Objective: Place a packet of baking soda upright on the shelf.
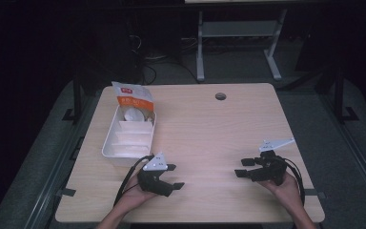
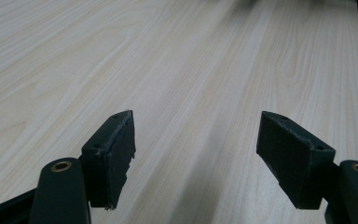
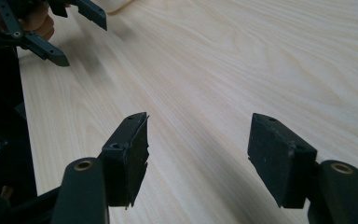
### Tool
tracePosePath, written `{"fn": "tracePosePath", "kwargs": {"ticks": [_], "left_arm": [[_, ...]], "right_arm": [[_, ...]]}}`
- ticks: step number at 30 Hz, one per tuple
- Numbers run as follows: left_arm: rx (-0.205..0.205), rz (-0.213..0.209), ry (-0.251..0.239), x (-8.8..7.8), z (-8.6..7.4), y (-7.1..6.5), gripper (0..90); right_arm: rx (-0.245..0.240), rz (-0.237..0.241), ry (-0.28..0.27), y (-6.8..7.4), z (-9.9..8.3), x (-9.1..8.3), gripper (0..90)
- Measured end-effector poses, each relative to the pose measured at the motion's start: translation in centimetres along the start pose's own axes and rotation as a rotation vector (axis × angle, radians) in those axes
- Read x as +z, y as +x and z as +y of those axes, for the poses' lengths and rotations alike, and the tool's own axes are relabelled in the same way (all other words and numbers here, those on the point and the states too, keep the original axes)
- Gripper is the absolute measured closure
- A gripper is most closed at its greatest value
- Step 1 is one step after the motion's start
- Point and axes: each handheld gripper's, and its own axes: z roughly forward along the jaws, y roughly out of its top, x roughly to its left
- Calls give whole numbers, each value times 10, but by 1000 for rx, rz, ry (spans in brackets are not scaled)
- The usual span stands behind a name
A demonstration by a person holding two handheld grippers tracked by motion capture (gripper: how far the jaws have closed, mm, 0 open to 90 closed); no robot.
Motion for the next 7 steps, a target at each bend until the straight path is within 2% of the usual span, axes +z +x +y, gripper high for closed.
{"fn": "tracePosePath", "kwargs": {"ticks": [7], "left_arm": [[6, -1, 5, 1, 0, 0, 277]], "right_arm": [[-14, -35, -7, 4, -3, 0, 360]]}}
